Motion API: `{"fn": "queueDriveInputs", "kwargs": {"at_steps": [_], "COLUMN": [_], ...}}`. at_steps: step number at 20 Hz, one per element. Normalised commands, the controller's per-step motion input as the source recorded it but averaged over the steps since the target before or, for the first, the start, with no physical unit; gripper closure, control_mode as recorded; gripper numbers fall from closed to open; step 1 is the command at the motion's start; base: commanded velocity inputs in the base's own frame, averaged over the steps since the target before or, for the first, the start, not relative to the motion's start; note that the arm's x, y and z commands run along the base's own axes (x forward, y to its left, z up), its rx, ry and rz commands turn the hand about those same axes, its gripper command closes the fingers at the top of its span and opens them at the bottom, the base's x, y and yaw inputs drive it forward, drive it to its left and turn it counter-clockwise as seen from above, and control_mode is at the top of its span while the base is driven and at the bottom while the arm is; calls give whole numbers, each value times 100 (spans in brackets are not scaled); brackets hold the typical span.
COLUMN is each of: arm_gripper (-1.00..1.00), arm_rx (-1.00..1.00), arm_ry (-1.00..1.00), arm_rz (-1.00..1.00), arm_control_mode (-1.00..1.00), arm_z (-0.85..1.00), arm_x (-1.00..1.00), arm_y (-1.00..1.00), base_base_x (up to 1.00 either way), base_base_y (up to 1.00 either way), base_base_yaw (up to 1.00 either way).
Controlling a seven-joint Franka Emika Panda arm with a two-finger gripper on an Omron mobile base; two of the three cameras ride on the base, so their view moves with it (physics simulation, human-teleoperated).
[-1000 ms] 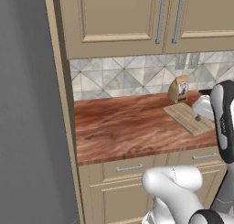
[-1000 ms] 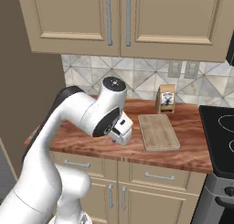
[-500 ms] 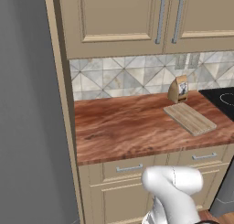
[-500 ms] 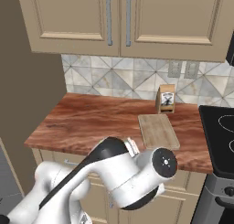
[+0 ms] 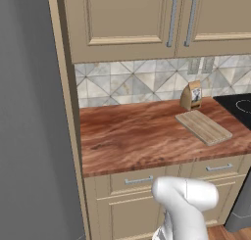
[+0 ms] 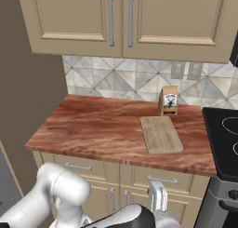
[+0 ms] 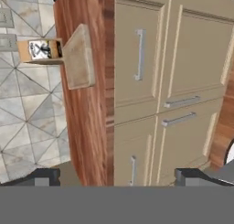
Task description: Open the drawer on the right and place the cutting tools on the cutting board.
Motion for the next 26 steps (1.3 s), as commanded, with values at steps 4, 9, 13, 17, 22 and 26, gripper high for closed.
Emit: {"fn": "queueDriveInputs", "kwargs": {"at_steps": [4,9,13,17,22,26], "arm_gripper": [-100,-100,-100,-100,-100,-100], "arm_rx": [0,0,0,-6,-1,0], "arm_ry": [-20,-23,-18,-12,-12,-7], "arm_rz": [-2,0,0,0,1,6], "arm_control_mode": [-100,-100,-100,-100,-100,-100], "arm_z": [-56,-56,-52,-48,-33,-23], "arm_x": [21,18,30,38,33,32], "arm_y": [6,0,0,-2,-16,-30], "base_base_x": [0,0,0,0,0,0], "base_base_y": [0,0,0,0,0,0], "base_base_yaw": [0,0,0,0,0,0]}}
